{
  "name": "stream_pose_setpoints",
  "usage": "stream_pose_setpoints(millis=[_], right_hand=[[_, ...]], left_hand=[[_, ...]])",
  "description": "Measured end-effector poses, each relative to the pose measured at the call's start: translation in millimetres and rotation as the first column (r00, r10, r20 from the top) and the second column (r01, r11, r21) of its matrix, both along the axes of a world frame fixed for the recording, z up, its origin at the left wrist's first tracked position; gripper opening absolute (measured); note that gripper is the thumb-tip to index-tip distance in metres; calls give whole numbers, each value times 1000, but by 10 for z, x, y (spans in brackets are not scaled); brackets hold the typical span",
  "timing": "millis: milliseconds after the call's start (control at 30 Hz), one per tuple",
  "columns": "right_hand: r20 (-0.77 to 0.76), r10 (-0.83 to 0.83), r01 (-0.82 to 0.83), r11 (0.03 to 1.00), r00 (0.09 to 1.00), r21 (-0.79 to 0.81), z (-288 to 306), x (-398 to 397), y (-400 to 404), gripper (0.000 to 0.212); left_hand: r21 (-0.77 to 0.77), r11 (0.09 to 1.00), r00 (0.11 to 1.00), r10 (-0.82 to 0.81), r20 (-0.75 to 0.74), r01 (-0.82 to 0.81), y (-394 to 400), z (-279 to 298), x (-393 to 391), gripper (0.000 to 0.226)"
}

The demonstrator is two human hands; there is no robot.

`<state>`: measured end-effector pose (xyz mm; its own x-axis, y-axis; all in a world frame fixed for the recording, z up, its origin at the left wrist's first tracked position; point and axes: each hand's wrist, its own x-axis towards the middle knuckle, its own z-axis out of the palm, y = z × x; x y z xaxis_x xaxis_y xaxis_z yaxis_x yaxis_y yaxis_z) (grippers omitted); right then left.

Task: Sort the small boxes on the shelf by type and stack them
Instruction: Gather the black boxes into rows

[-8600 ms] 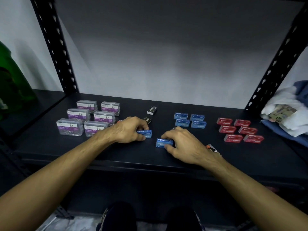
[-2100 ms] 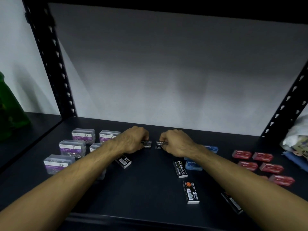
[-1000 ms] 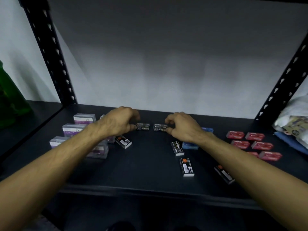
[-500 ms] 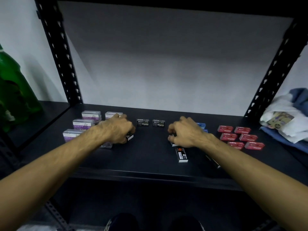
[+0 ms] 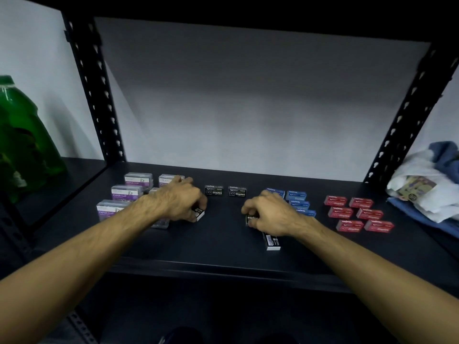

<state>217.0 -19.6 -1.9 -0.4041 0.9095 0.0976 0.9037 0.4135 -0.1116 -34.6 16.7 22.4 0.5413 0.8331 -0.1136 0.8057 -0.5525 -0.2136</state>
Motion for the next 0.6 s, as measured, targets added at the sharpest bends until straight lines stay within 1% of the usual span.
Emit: stream_pose_setpoints(millis=[100, 200, 267, 333, 433, 533, 600], right_hand=[[-11, 4, -4, 1000, 1000, -21, -4, -12, -2, 40], [74, -7, 6, 1000, 997, 12, 23, 10, -3, 43], [143, -16, 14, 1000, 990, 10, 38, 27, -8, 42], [185, -15, 16, 1000, 983, -7, 41, 37, -6, 39], [166, -6, 11, 1000, 986, -27, 30, 31, 1, 36], [110, 6, -2, 999, 994, -36, 14, 0, -6, 38], [83, 14, -12, 999, 996, -33, 1, -22, -19, 39]], left_hand=[[-50, 999, 992, 15, 128, -9, -29, -17, 35, 36], [-101, 995, 956, 12, 293, 18, -11, -75, 8, 37], [-162, 987, 916, 48, 398, 18, -12, -113, -3, 33], [-202, 978, 875, 52, 481, 53, -24, -144, 21, 26], [-249, 966, 850, 68, 523, 76, -42, -165, 49, 22], [-319, 944, 861, 91, 500, 86, -41, -172, 67, 20], [-326, 940, 870, 78, 487, 99, -35, -172, 83, 21]])
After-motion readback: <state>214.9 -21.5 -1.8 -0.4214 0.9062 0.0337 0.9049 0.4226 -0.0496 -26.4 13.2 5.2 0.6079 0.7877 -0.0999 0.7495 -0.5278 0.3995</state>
